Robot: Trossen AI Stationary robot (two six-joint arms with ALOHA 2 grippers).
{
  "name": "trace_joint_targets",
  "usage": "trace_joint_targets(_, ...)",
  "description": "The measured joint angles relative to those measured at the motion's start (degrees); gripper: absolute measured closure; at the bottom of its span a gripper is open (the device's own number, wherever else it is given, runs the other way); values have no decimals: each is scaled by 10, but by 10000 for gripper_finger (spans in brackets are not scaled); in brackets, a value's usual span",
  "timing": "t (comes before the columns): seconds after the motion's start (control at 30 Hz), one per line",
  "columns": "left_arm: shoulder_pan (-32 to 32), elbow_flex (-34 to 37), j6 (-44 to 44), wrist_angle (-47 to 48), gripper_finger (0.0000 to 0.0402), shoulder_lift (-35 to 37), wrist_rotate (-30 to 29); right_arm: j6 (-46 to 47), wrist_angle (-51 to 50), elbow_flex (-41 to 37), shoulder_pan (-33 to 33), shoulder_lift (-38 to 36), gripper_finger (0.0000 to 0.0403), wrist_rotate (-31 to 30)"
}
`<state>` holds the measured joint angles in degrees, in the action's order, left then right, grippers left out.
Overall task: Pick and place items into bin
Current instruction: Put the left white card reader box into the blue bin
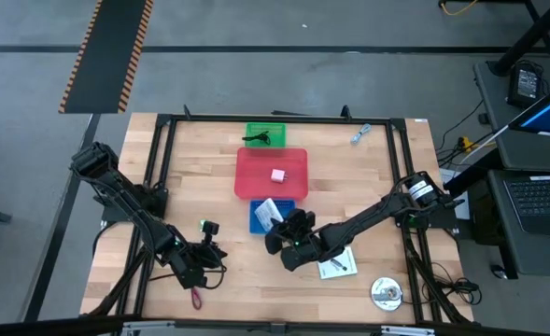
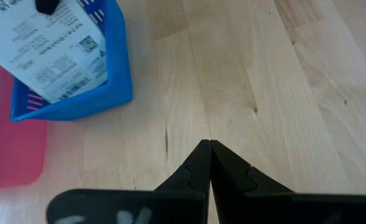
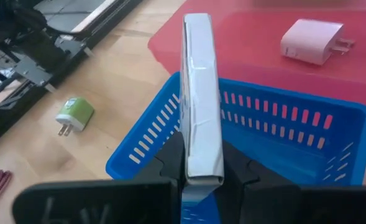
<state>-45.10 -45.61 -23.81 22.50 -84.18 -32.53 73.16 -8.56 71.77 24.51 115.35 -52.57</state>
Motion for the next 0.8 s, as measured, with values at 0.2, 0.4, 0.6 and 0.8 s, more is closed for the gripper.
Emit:
trace_joint_targets(0.2, 0, 0, 0, 0, 398, 0, 0, -1, 0, 0, 0, 0, 353, 3)
trace_joint_targets(0.4, 0, 0, 0, 0, 398, 0, 0, -1, 0, 0, -5, 0, 353, 4)
trace_joint_targets(0.6, 0, 0, 0, 0, 398, 0, 0, -5, 0, 0, -15, 0, 353, 4)
trace_joint_targets(0.8, 0, 0, 0, 0, 398, 0, 0, -24, 0, 0, -24, 0, 353, 19)
